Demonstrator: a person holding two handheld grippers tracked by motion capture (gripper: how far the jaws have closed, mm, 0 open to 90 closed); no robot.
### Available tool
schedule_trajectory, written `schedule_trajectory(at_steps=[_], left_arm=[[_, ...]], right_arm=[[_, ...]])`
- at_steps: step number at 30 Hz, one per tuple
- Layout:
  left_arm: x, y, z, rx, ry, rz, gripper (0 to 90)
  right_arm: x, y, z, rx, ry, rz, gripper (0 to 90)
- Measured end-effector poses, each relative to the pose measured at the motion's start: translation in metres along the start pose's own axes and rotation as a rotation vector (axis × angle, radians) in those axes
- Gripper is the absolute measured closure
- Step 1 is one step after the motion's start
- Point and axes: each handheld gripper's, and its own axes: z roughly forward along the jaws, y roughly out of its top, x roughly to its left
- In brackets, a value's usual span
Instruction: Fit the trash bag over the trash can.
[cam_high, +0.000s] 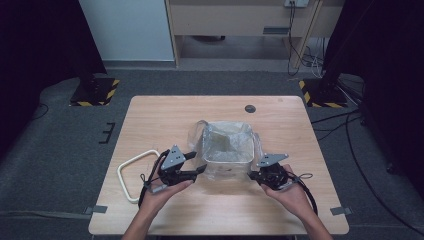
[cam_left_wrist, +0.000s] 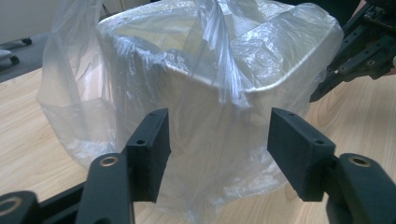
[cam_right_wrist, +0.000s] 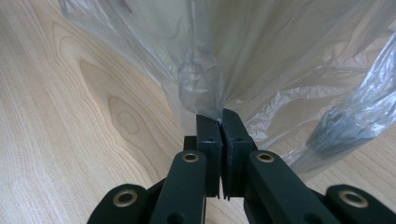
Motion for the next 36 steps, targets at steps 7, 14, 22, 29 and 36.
schedule_trajectory(at_steps=[7,14,22,29,36], left_arm=[[-0.001,0.002,-0.002,0.002,0.001,0.034,61.7],[-0.001,0.002,-0.002,0.027,-0.008,0.048,81.3],[0.006,-0.016,-0.001,0.079,0.049,-0.047,90.0],[0.01,-0.037,0.015,0.196,0.101,-0.069,90.0],[0.009,-0.046,0.035,0.289,0.119,-0.028,90.0]], right_arm=[[0.0,0.0,0.0,-0.001,0.007,0.002,89.1],[0.0,0.0,0.0,0.001,0.004,-0.002,89.5],[-0.002,-0.001,0.0,0.001,0.007,-0.003,90.0],[-0.002,-0.002,0.002,0.003,0.007,-0.003,90.0],[-0.004,-0.002,0.006,0.006,0.01,-0.004,90.0]])
